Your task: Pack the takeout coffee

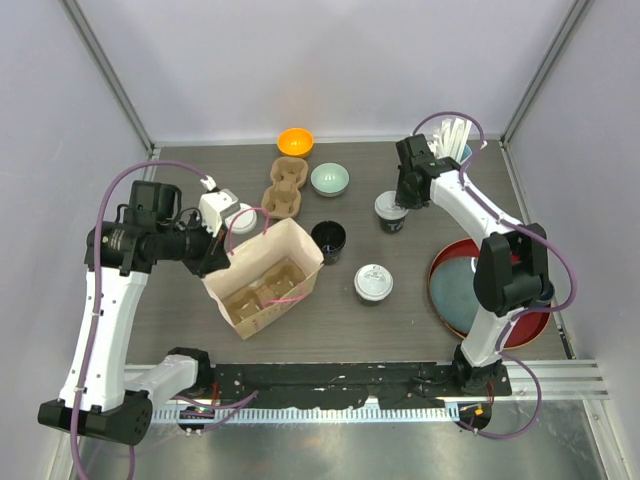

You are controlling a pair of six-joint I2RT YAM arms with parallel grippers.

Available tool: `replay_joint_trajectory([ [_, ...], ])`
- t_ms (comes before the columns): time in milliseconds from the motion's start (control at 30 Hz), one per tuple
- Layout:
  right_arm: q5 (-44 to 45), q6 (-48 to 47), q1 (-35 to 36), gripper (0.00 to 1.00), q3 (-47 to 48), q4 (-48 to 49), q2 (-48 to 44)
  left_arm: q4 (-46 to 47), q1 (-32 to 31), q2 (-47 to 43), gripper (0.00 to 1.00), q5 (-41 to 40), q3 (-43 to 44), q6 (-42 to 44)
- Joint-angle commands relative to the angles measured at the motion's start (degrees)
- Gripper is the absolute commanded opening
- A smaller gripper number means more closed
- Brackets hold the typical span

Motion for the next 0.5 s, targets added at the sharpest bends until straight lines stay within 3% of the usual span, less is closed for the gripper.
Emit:
replay_joint_trajectory([
  [0, 0.2, -3.1, 0.1, 0.18, 3.0, -0.3, 0.5, -11.8, -0.2, -0.2, 0.00, 1.4, 0.0, 0.3],
  [300, -0.4, -4.8, 0.1, 0.12, 0.7, 0.1, 1.5, -11.6, -0.2, 0.0, 0.00, 1.9, 0.1, 0.4],
  [467, 0.0, -4.9, 0.0, 0.03, 0.1, 0.7, 0.7, -11.8, -0.2, -0.1, 0.00, 2.1, 0.3, 0.4],
])
